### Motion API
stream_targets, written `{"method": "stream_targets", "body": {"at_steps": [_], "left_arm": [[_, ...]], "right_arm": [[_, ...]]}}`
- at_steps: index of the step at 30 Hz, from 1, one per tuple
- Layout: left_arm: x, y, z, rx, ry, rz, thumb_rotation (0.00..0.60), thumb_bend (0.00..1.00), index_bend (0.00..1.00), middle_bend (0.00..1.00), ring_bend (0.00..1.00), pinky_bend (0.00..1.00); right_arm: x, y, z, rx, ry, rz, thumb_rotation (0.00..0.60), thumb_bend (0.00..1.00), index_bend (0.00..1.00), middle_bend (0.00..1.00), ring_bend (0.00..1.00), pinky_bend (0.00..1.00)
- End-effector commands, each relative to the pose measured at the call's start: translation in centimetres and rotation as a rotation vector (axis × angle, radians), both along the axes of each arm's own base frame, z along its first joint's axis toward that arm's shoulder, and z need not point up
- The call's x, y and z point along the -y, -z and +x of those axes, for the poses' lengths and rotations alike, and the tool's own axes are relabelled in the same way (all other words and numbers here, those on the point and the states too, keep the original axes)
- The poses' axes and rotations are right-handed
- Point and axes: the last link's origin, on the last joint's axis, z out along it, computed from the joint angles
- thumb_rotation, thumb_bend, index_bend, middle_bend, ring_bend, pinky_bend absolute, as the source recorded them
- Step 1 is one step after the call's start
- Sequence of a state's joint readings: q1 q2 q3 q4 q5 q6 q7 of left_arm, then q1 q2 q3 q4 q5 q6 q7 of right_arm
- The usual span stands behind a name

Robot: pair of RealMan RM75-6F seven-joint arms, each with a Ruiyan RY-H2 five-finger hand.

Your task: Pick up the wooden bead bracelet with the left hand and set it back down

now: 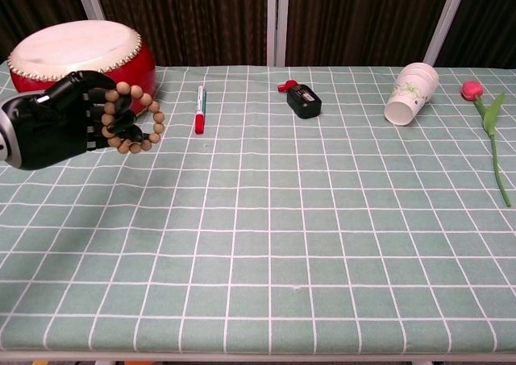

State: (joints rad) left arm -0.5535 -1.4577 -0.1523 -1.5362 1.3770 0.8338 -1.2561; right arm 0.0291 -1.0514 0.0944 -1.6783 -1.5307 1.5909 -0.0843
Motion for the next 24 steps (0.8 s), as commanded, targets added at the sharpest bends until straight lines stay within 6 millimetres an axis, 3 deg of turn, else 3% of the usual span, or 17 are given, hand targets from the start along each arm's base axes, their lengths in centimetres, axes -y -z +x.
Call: {"method": "stream_targets", "body": {"at_steps": [1,3,7,12,15,17,19,21,24], "left_arm": [[-0.05,0.02,0.0,-0.003,0.004,0.002,0.339,0.61,0.59,0.69,0.5,0.12],[-0.09,0.03,-0.05,-0.003,0.003,0.003,0.404,0.61,0.53,0.68,0.5,0.12],[-0.12,0.02,-0.04,-0.001,0.007,0.006,0.475,0.63,0.46,0.63,0.49,0.12],[-0.14,0.03,-0.03,0.002,0.009,0.005,0.569,0.68,0.44,0.6,0.48,0.12],[-0.14,-0.01,-0.01,0.014,0.002,0.003,0.594,0.75,0.44,0.6,0.48,0.12],[-0.19,-0.1,-0.01,0.018,0.003,0.006,0.542,0.76,0.44,0.6,0.48,0.12],[-0.18,-0.2,0.04,0.032,-0.002,0.008,0.444,0.75,0.44,0.6,0.48,0.12],[-0.24,-0.35,0.07,0.039,0.0,0.013,0.332,0.69,0.44,0.6,0.48,0.12],[-0.35,-0.54,0.0,0.022,0.026,0.045,0.225,0.59,0.44,0.6,0.48,0.12]], "right_arm": [[0.0,-0.01,0.0,0.0,-0.001,-0.001,0.6,0.12,0.0,0.08,0.0,0.0],[0.03,-0.03,-0.01,0.001,0.0,-0.001,0.6,0.12,0.0,0.08,0.0,0.0],[0.07,-0.09,0.04,0.0,-0.001,-0.003,0.6,0.12,0.0,0.08,0.0,0.0],[0.11,-0.02,0.06,0.0,-0.001,0.001,0.6,0.12,0.0,0.08,0.0,0.0],[0.1,-0.02,0.08,0.001,-0.001,0.001,0.6,0.12,0.0,0.08,0.0,0.0],[0.08,-0.01,0.08,0.001,0.0,0.001,0.6,0.12,0.0,0.08,0.0,0.0],[0.06,-0.01,0.08,0.001,0.001,0.001,0.6,0.12,0.0,0.08,0.0,0.0],[0.05,-0.01,0.1,0.002,0.0,0.001,0.6,0.12,0.0,0.08,0.0,0.0],[0.03,0.0,0.09,0.002,0.0,0.001,0.6,0.12,0.0,0.08,0.0,0.0]]}}
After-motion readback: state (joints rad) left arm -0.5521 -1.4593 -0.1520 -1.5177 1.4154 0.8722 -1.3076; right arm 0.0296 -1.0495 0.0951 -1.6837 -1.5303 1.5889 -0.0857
